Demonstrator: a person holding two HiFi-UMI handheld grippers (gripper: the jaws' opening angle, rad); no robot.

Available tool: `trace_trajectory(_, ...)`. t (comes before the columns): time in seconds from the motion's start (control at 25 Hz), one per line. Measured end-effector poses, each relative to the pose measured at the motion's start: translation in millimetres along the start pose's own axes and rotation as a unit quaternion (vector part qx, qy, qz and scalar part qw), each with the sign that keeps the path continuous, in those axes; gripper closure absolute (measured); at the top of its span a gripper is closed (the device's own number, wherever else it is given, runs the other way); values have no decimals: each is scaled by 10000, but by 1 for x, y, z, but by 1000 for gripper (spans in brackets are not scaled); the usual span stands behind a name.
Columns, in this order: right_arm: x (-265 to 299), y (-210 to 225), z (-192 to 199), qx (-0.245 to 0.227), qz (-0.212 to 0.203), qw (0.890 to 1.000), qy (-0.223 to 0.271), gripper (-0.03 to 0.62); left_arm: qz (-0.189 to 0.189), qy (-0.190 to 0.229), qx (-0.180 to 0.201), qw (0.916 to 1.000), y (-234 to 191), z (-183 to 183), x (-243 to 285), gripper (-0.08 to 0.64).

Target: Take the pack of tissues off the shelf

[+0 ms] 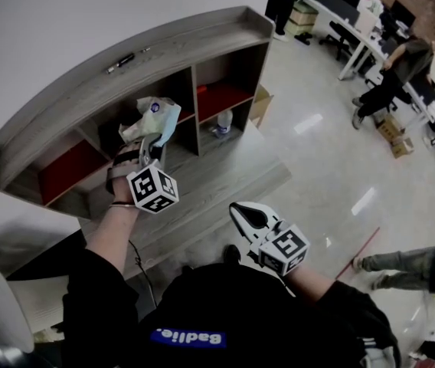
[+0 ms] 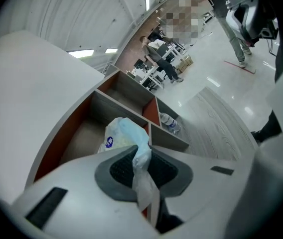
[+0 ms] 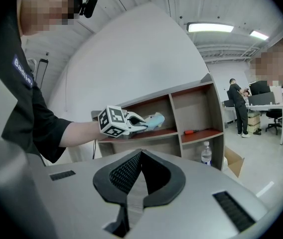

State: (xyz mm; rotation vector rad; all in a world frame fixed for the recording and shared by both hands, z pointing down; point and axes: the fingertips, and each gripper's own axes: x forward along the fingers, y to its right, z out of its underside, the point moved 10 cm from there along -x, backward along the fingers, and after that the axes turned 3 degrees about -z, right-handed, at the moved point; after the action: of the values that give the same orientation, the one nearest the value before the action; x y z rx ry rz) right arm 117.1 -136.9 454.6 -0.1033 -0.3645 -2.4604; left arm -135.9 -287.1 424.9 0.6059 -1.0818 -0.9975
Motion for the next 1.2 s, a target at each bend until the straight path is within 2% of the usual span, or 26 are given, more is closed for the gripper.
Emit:
trace_trajectory(0.4,3,-11,-5,-66,-84,9999,45,563,105,358,-559,9977,12,-6,-45,514)
trace_trajectory(0.72,9,-20,-5,-117,-134,9998,36,563,267,719,-1173,9901,24,-8,-77,515)
trace_trajectory(0.88,13,-24,-5,-124,-167,9998,52,563,350,897,-1600,9824,31,-6,-92,515)
trace_trajectory(1.08,18,-30,-4,-165,-261,9995,18,563,442,1015,-2354,9656,42,5,-108,515)
trace_trajectory(1.2,21,-32,-4,-197,-327,9993,-19,563,424,1035,-2637,9581,48,12,-116,515)
